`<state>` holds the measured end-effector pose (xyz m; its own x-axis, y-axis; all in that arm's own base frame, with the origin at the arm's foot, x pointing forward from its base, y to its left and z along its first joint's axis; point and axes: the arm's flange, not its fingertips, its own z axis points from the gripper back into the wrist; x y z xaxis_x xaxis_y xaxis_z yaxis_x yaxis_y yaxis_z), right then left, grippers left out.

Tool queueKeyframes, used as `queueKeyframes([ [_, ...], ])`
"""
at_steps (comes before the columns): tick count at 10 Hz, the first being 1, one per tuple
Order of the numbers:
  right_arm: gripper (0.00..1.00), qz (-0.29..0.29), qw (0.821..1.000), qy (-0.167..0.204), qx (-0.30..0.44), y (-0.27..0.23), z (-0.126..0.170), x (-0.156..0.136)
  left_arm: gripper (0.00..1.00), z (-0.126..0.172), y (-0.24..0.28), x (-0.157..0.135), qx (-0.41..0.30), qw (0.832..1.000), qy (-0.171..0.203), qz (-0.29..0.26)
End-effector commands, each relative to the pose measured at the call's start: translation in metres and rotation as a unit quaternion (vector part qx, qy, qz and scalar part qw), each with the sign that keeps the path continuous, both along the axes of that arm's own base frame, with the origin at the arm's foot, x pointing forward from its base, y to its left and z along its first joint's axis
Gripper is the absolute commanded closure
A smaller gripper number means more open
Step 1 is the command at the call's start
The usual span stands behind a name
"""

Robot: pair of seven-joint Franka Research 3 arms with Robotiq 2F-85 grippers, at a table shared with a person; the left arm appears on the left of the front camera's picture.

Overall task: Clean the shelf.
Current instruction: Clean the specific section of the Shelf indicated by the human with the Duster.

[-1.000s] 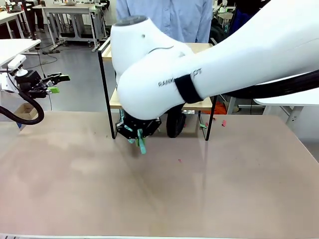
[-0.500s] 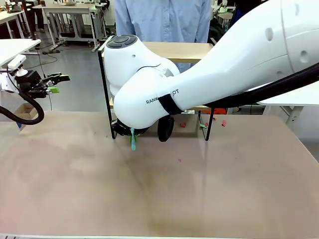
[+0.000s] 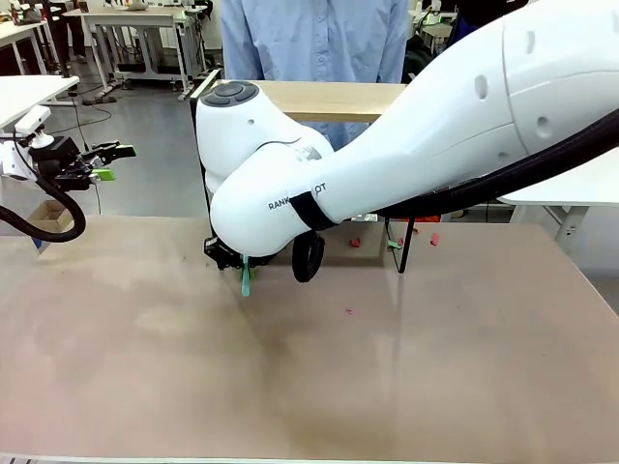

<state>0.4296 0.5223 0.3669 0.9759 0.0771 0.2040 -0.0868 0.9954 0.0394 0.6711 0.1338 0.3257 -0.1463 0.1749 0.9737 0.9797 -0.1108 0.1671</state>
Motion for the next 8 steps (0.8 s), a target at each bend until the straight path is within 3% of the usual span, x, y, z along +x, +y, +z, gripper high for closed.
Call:
queueKeyframes([
  [1, 0.87, -0.002, 1.000, 0.025, 0.003, 0.001, -0.010, 0.003, 0.00, 0.002, 0.000, -0.001, 0.004, 1.000, -0.009, -0.002],
  [2, 0.87, 0.034, 0.998, 0.047, -0.011, 0.002, -0.011, 0.002, 0.00, 0.002, 0.000, -0.001, 0.004, 1.000, -0.009, -0.002],
  [3, 0.87, -0.004, 1.000, 0.012, -0.001, 0.000, -0.010, 0.001, 0.00, 0.002, 0.000, -0.001, 0.004, 1.000, -0.009, -0.002],
  [5, 0.87, -0.004, 1.000, 0.012, -0.001, 0.000, -0.010, 0.001, 0.00, 0.002, 0.000, -0.001, 0.004, 1.000, -0.009, -0.002],
  [8, 0.87, -0.023, 0.998, 0.052, -0.016, -0.037, -0.009, 0.009, 0.00, 0.002, 0.000, -0.001, 0.004, 1.000, -0.009, -0.002],
])
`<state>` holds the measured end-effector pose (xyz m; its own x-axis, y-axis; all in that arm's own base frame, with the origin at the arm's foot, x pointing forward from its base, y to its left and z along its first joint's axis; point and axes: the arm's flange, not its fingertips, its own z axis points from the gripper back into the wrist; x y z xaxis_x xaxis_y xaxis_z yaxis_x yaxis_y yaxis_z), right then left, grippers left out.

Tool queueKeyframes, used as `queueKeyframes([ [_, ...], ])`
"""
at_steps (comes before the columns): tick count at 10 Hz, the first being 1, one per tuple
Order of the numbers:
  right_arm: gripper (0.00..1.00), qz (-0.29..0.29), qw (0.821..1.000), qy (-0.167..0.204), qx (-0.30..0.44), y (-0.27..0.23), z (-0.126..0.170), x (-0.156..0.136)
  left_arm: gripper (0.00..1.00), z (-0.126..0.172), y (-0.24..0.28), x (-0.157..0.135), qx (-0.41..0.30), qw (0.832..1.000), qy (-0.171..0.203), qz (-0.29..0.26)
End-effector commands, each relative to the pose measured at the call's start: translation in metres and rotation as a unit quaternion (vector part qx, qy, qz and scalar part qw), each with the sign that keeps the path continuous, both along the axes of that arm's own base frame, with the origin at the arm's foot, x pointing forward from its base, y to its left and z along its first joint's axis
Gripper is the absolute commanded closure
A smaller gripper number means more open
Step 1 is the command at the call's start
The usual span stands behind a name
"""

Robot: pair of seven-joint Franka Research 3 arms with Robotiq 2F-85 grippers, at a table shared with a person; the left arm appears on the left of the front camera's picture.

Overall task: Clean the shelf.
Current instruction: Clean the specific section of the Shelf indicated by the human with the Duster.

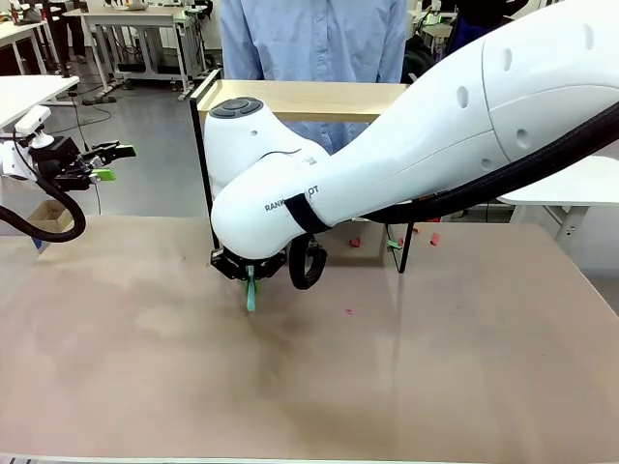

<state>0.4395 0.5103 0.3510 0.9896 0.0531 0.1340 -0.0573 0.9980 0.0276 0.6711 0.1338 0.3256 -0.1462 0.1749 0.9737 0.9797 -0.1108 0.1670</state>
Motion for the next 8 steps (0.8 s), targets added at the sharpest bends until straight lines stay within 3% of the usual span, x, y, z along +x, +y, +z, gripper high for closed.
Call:
queueKeyframes([
  [1, 0.87, -0.024, 0.999, 0.035, -0.004, -0.048, 0.009, 0.002, 0.00, 0.002, 0.000, -0.001, 0.004, 1.000, -0.009, -0.002],
  [4, 0.87, -0.066, 0.995, 0.072, -0.004, -0.114, 0.013, -0.002, 0.00, 0.002, 0.000, -0.001, 0.004, 1.000, -0.009, -0.002],
  [8, 0.87, -0.111, 0.988, 0.093, -0.053, -0.203, 0.018, -0.014, 0.00, 0.002, 0.000, -0.001, 0.004, 1.000, -0.009, -0.002],
])
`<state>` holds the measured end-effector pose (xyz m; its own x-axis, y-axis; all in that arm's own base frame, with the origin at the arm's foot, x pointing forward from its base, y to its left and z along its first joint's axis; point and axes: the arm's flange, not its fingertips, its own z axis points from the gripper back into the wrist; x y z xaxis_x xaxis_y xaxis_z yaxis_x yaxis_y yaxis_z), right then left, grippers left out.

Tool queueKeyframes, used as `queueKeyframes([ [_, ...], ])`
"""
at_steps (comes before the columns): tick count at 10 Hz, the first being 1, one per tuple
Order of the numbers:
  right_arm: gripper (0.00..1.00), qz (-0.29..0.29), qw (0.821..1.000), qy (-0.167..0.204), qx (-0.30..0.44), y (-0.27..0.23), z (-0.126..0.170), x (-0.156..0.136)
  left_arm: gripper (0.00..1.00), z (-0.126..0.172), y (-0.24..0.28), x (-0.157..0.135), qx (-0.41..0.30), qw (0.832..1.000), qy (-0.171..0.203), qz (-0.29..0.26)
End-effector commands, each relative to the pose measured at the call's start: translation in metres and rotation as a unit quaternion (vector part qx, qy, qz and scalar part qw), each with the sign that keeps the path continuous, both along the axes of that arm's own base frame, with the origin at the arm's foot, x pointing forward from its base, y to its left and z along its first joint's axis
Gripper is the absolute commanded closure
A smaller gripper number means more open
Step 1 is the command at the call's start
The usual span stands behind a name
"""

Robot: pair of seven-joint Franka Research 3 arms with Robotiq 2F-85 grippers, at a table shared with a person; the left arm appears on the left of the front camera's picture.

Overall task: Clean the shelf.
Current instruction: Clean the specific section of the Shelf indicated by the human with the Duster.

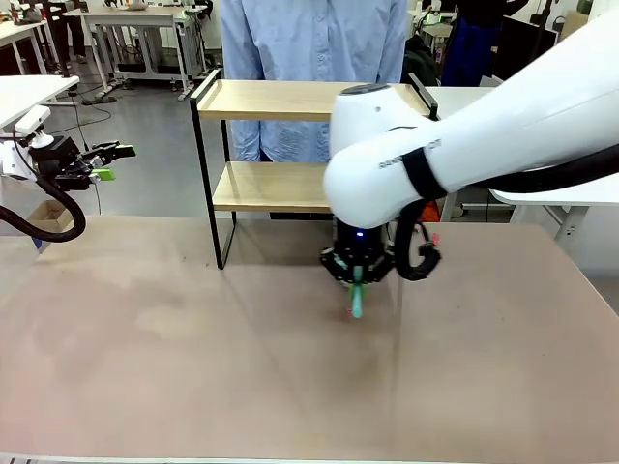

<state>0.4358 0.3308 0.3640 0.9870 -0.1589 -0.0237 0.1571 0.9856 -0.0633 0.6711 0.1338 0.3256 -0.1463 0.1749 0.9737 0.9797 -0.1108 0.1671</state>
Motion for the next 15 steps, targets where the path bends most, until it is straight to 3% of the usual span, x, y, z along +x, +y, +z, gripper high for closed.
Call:
queueKeyframes([
  [1, 0.87, -0.007, 1.000, 0.018, -0.022, -0.041, 0.007, -0.012, 0.00, 0.002, 0.000, -0.001, 0.004, 1.000, -0.009, -0.002],
  [3, 0.87, -0.021, 0.999, 0.016, -0.037, -0.072, 0.016, -0.016, 0.00, 0.002, 0.000, -0.001, 0.004, 1.000, -0.009, -0.002],
  [4, 0.87, -0.014, 0.999, 0.001, -0.048, -0.077, 0.023, -0.022, 0.00, 0.002, 0.000, -0.001, 0.004, 1.000, -0.009, -0.002],
  [5, 0.87, 0.025, 0.999, -0.034, -0.012, -0.058, 0.035, -0.029, 0.00, 0.002, 0.000, -0.001, 0.004, 1.000, -0.009, -0.002],
  [6, 0.87, -0.023, 0.999, 0.011, -0.036, -0.070, 0.016, -0.013, 0.00, 0.002, 0.000, -0.001, 0.004, 1.000, -0.009, -0.002],
  [9, 0.87, -0.007, 0.999, 0.000, -0.031, -0.064, 0.024, -0.018, 0.00, 0.002, 0.000, -0.001, 0.004, 1.000, -0.009, -0.002],
  [12, 0.87, 0.107, 0.993, -0.046, -0.002, -0.058, 0.058, -0.050, 0.00, 0.002, 0.000, -0.001, 0.004, 1.000, -0.009, -0.002],
  [15, 0.87, 0.232, 0.972, -0.017, 0.026, -0.063, 0.072, -0.074, 0.00, 0.002, 0.000, -0.001, 0.004, 1.000, -0.009, -0.002],
])
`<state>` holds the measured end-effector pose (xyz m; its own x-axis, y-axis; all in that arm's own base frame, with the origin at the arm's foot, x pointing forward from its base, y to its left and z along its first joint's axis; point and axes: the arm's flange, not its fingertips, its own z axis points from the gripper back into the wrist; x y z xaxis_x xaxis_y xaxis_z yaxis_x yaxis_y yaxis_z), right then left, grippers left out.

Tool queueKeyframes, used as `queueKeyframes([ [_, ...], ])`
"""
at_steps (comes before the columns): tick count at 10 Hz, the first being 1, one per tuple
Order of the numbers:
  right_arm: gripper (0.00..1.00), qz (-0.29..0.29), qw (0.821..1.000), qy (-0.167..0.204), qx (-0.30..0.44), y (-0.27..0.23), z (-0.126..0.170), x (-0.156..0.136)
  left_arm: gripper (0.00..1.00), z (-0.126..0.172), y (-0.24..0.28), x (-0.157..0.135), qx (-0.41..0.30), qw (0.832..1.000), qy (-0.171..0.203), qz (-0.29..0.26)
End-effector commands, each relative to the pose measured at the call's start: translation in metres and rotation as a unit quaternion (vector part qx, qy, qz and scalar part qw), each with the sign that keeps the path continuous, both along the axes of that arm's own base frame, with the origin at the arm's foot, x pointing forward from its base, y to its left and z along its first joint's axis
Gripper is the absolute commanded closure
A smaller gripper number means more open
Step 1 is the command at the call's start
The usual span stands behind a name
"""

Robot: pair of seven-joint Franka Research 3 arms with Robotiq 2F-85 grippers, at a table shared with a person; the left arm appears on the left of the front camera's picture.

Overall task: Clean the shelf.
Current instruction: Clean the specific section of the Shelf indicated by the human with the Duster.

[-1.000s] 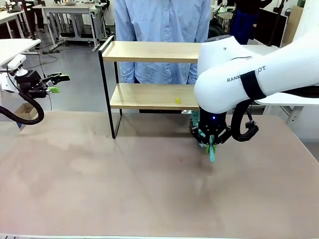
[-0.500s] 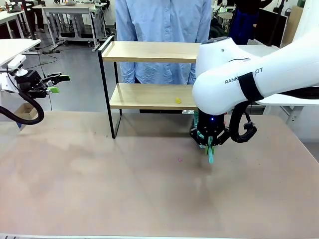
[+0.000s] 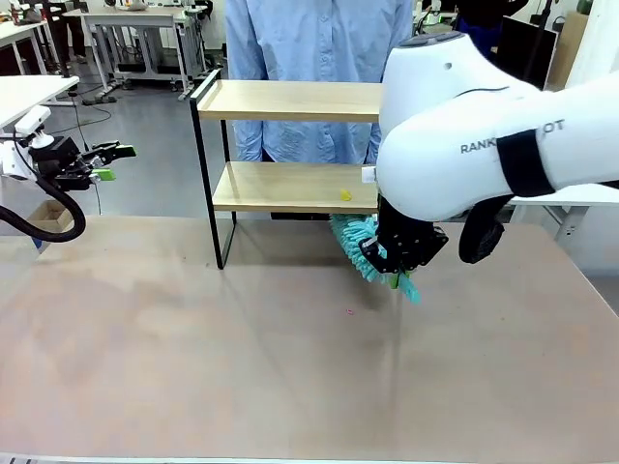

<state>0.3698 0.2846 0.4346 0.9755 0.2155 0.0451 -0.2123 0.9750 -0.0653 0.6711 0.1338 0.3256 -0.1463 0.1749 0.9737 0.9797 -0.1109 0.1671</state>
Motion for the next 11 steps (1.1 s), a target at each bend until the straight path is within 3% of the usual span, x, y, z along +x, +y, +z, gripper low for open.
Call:
queueKeyframes([
  [1, 0.87, 0.085, 0.995, 0.036, 0.036, -0.021, 0.009, -0.013, 0.00, 0.002, 0.000, -0.001, 0.004, 1.000, -0.009, -0.002],
  [3, 0.87, 0.143, 0.986, 0.075, 0.040, -0.037, 0.030, -0.025, 0.00, 0.002, 0.000, -0.001, 0.004, 1.000, -0.009, -0.002],
  [6, 0.87, 0.202, 0.963, 0.177, 0.028, -0.071, 0.078, -0.050, 0.00, 0.002, 0.000, -0.001, 0.004, 1.000, -0.009, -0.002],
  [9, 0.87, 0.263, 0.942, 0.207, 0.027, -0.096, 0.139, -0.084, 0.00, 0.002, 0.000, -0.001, 0.004, 1.000, -0.009, -0.002],
  [11, 0.87, 0.274, 0.942, 0.193, 0.007, -0.108, 0.171, -0.106, 0.00, 0.002, 0.000, -0.001, 0.004, 1.000, -0.009, -0.002],
])
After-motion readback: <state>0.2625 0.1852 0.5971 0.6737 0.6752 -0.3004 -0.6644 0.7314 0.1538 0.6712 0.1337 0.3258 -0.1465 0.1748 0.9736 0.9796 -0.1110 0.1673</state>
